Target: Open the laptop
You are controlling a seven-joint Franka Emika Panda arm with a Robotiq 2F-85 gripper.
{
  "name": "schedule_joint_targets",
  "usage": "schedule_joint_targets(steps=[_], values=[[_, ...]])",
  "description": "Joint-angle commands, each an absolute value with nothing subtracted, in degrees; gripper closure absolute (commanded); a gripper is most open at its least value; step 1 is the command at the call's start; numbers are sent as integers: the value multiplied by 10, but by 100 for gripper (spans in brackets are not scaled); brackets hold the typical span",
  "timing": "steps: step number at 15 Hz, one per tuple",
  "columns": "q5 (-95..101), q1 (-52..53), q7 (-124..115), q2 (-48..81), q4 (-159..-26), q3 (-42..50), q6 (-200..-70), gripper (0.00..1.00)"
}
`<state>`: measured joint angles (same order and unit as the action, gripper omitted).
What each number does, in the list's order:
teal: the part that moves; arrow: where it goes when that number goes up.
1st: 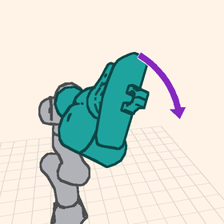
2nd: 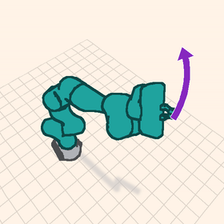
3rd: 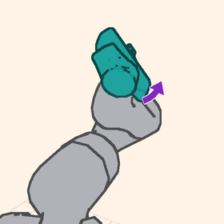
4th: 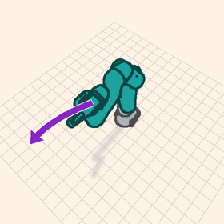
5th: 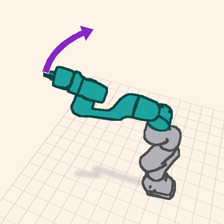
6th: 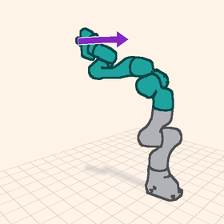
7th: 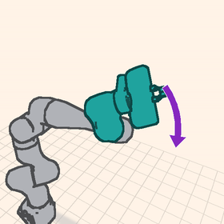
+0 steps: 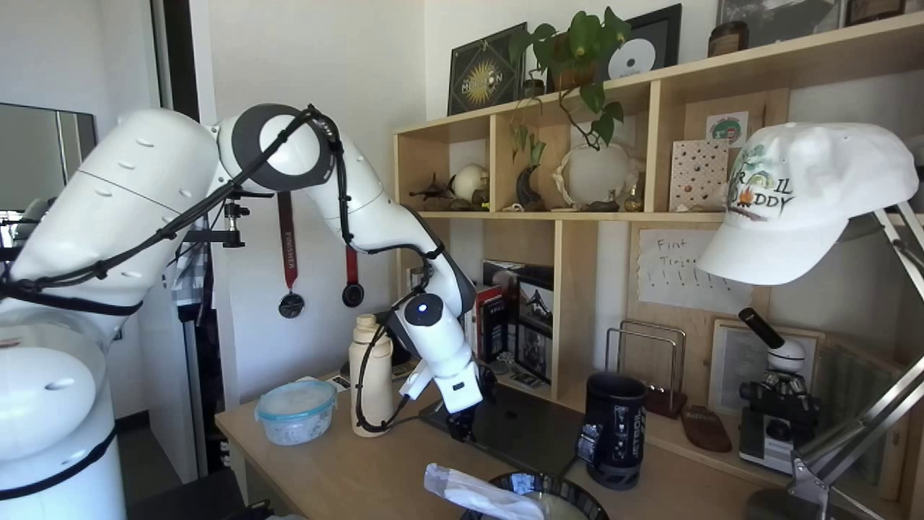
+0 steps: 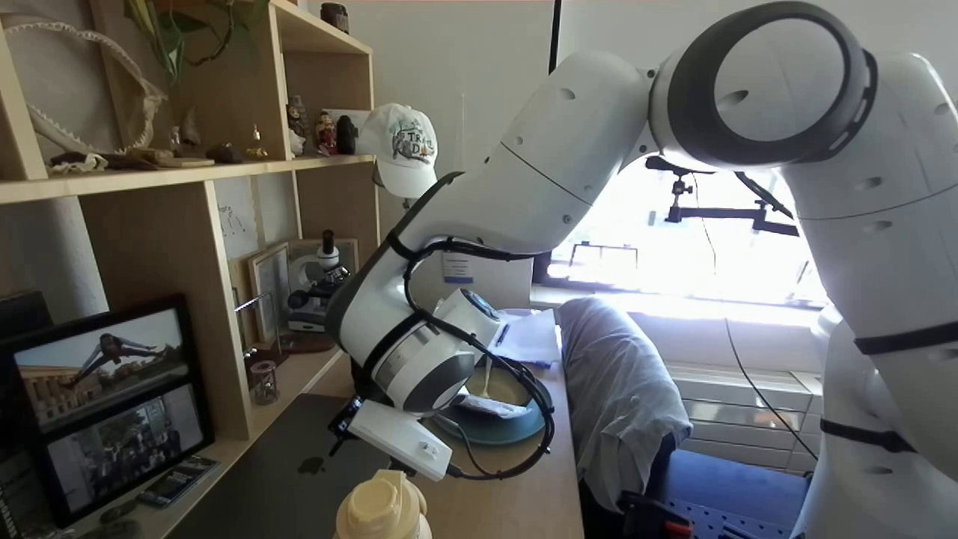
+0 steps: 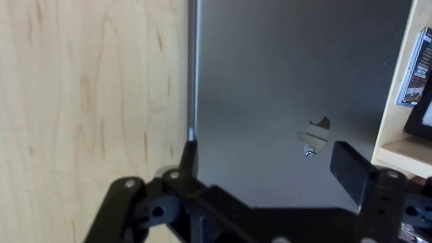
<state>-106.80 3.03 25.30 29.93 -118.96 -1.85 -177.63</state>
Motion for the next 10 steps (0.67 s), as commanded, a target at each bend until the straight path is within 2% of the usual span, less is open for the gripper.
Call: schedule_joint_targets(steps=[1, 10], values=[[-1063, 31, 245, 309, -1178, -18, -1787, 0], [-1057, 29, 235, 313, -1181, -20, -1790, 0]])
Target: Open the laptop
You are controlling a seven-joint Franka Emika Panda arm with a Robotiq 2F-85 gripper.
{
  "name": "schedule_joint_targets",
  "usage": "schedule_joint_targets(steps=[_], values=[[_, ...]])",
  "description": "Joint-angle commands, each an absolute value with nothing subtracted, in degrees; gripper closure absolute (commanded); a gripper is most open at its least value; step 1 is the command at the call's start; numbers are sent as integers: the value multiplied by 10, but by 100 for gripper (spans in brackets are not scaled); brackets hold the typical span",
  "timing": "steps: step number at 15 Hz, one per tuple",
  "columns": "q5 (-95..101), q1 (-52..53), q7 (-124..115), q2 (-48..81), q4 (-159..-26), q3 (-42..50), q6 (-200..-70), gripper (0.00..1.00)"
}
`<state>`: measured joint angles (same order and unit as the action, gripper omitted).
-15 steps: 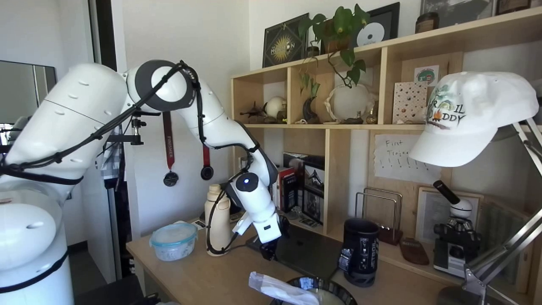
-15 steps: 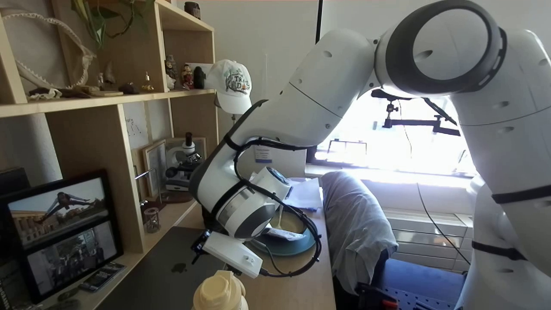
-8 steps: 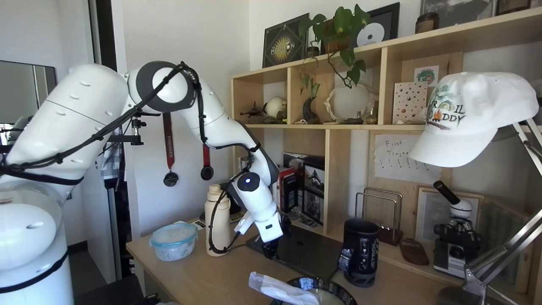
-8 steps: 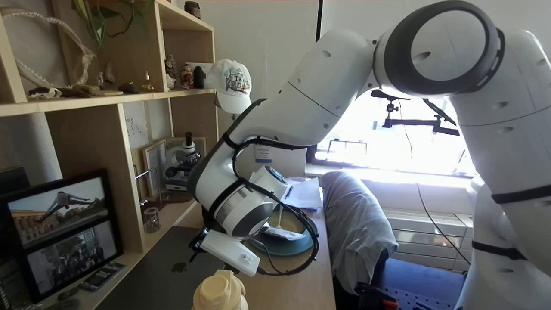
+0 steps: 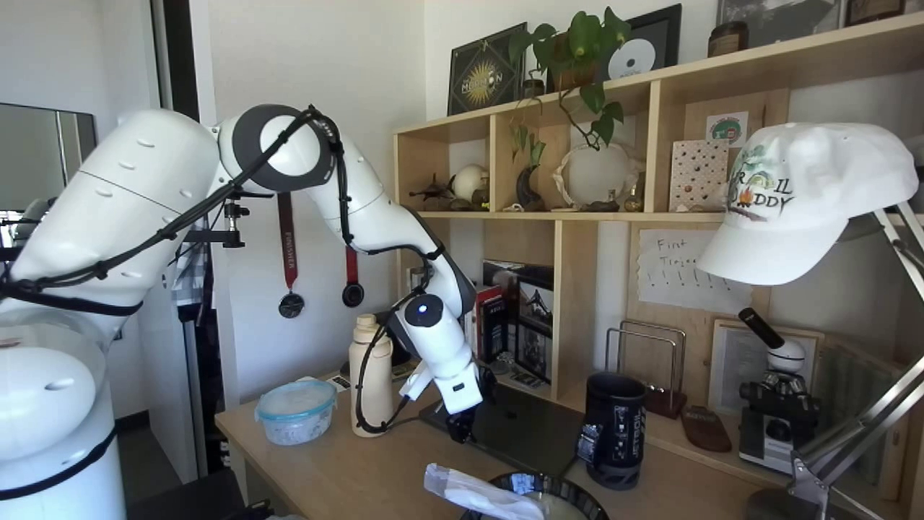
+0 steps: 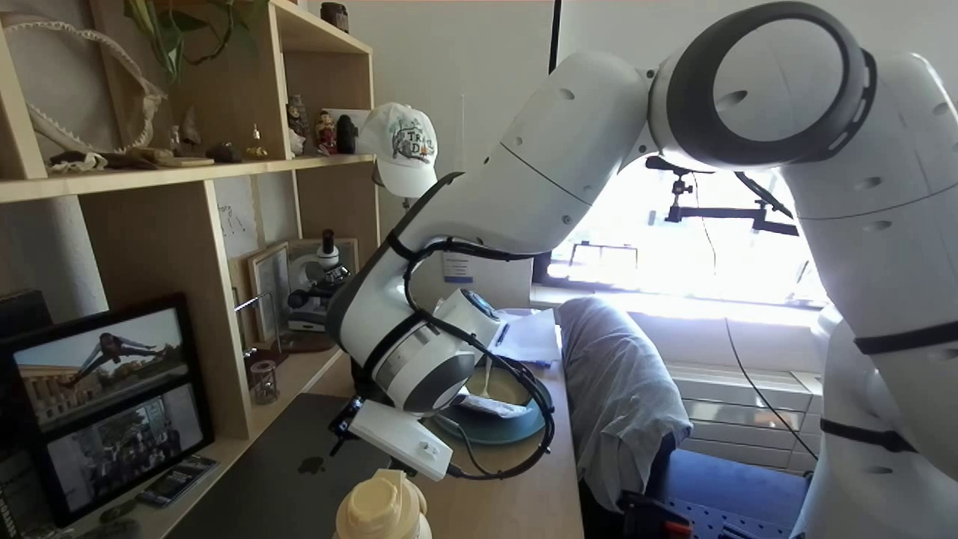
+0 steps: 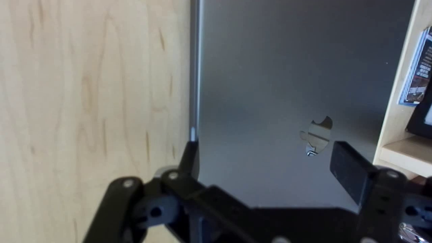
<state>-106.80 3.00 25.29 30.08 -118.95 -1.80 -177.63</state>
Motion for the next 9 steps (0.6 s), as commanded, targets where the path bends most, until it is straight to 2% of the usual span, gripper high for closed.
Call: schedule_joint_targets(steps=[1, 9], values=[[-1054, 29, 232, 315, -1182, -21, -1792, 0], [-1054, 28, 233, 326, -1173, -18, -1789, 0]])
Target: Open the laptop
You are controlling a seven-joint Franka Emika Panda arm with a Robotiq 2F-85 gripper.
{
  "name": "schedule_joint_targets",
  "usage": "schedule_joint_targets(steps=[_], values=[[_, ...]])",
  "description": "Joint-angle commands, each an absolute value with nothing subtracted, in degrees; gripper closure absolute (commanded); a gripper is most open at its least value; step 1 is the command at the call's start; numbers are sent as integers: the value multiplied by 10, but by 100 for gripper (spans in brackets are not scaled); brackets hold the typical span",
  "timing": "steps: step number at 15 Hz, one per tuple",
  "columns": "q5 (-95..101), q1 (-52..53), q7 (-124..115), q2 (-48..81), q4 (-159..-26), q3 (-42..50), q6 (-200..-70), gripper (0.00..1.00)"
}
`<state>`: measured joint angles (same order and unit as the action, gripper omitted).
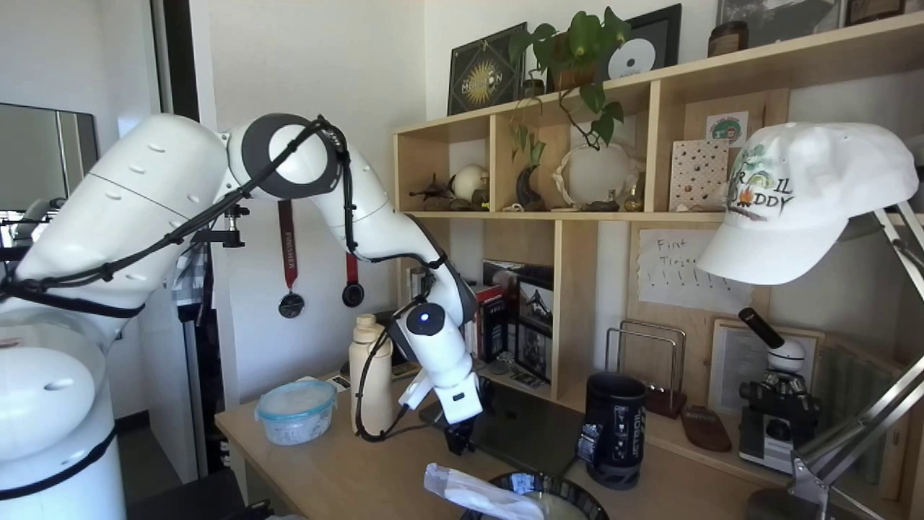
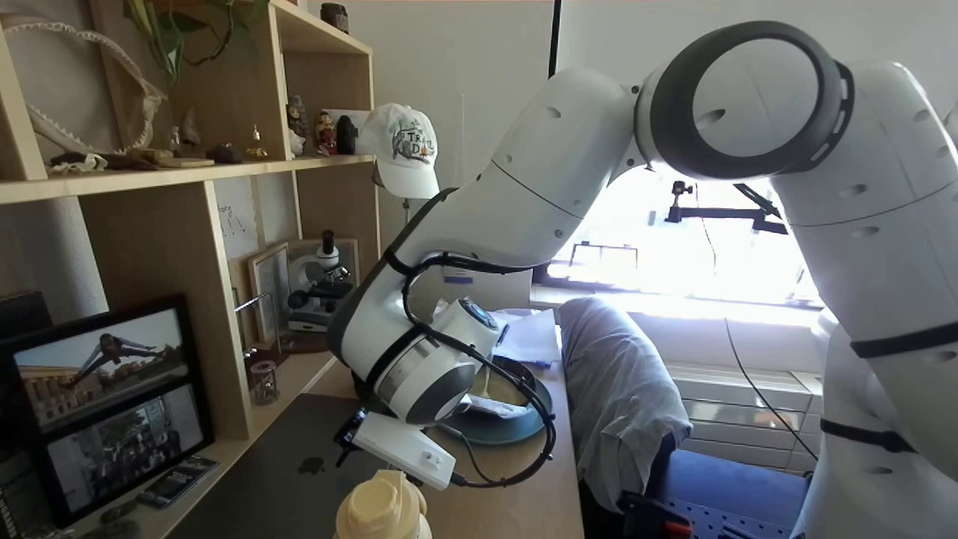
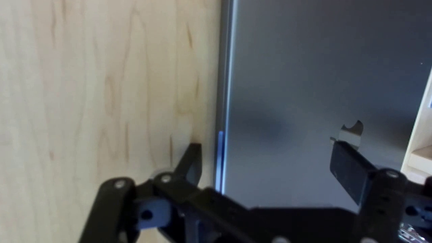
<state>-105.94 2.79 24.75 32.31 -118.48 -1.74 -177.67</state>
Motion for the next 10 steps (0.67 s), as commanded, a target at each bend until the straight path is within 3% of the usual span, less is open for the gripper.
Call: schedule_joint_targets(steps=[1, 10], values=[[-1053, 28, 233, 325, -1172, -18, -1789, 0], [-1050, 29, 233, 325, -1160, -19, -1788, 0]])
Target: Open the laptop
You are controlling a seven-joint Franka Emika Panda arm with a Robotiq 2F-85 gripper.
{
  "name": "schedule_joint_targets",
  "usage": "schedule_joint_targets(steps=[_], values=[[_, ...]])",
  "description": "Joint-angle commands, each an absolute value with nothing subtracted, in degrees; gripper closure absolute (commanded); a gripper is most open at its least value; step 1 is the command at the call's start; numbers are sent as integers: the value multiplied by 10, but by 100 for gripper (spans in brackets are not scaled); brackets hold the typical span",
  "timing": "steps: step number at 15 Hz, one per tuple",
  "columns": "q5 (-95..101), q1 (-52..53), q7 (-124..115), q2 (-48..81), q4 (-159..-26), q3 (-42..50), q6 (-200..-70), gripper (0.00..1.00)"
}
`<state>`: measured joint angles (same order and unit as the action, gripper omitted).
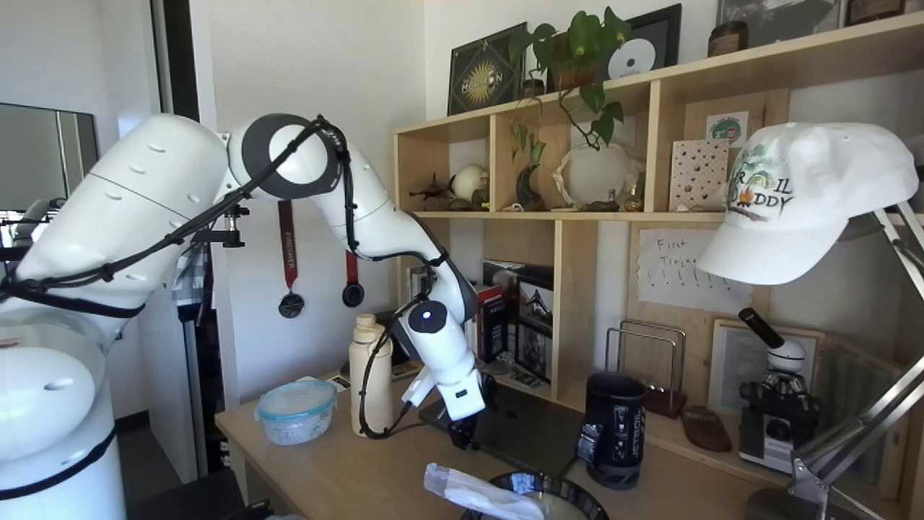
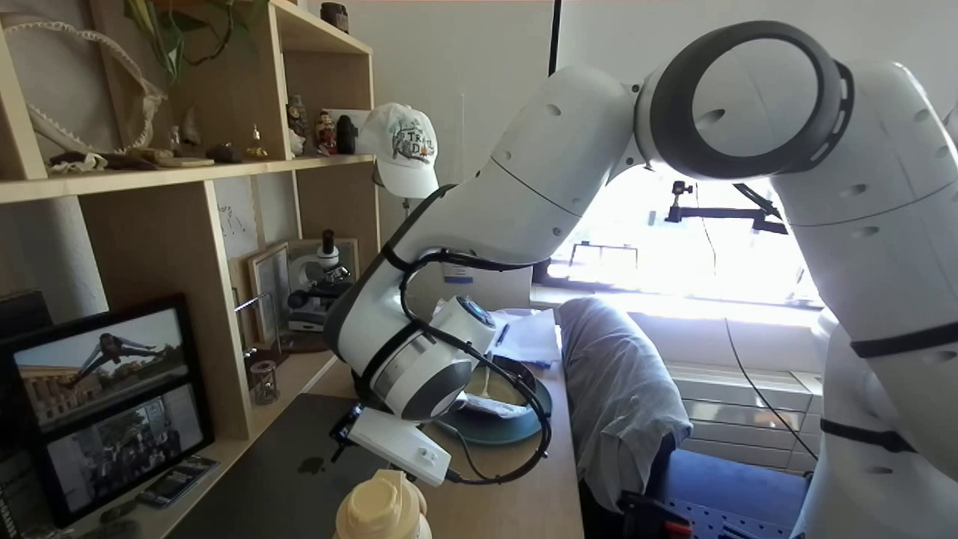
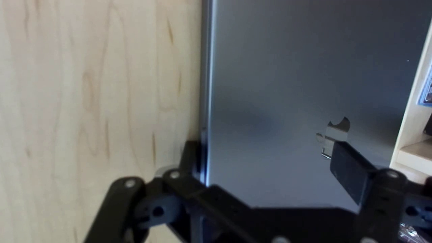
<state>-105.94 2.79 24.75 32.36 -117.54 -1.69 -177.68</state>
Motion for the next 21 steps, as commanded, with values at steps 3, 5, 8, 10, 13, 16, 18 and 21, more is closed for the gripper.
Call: schedule_joint_targets(steps=[3, 5, 8, 10, 13, 16, 18, 21], values=[[-1047, 29, 231, 322, -1158, -20, -1788, 0], [-1045, 29, 232, 321, -1158, -20, -1787, 0], [-1044, 29, 236, 315, -1160, -21, -1782, 0], [-1035, 28, 232, 311, -1166, -24, -1780, 0], [-1011, 26, 219, 304, -1177, -29, -1778, 0], [-982, 27, 198, 300, -1186, -30, -1778, 0], [-959, 27, 176, 297, -1192, -30, -1775, 0], [-920, 31, 136, 293, -1202, -28, -1774, 0]])
